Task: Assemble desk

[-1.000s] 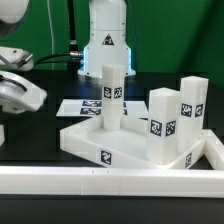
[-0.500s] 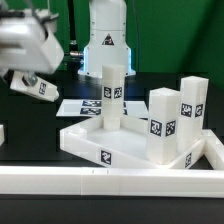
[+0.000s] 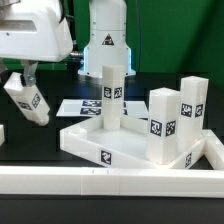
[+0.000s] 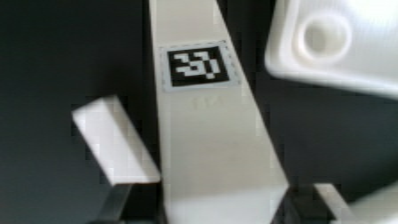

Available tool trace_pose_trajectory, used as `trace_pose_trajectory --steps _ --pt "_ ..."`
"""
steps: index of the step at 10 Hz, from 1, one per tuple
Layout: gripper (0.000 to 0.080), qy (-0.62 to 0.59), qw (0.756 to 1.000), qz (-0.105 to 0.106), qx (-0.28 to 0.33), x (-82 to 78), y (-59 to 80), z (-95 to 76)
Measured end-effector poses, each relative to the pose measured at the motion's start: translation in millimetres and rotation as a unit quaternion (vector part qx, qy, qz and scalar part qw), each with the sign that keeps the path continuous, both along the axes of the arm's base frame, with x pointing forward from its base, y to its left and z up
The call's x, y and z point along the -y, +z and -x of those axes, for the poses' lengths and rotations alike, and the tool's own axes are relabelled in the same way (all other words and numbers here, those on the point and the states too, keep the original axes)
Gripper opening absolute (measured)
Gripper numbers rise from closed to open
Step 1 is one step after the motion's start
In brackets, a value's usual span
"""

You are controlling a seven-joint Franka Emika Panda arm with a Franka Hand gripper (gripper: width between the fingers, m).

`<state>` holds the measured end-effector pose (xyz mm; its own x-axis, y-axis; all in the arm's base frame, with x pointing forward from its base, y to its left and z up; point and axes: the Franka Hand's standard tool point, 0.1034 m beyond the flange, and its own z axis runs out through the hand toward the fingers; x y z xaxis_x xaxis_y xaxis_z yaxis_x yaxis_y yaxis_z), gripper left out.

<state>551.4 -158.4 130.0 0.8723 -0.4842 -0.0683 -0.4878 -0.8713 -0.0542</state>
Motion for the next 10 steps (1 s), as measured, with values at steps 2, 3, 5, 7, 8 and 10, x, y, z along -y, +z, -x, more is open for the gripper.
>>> trace_pose_trajectory --steps 2,3,5,7,8,10 --pt "0.0294 -0.015 0.998 0.017 0.057 -22.5 20.6 -8.7" --pt "0.0294 -0.024 0.994 0.033 0.097 -30.2 30.1 -16.3" --pt "0.0294 -0.023 0.987 0.066 0.145 -31.1 27.6 -18.3" --pt "0.0294 -0.019 0.982 0.083 0.170 -34.0 26.1 -18.2" --pt "0.0294 -0.015 0.982 0.080 0.172 -41.8 28.8 -19.7" --pt "0.0294 -0.009 0.981 0.076 0.178 -58.4 30.0 -13.5"
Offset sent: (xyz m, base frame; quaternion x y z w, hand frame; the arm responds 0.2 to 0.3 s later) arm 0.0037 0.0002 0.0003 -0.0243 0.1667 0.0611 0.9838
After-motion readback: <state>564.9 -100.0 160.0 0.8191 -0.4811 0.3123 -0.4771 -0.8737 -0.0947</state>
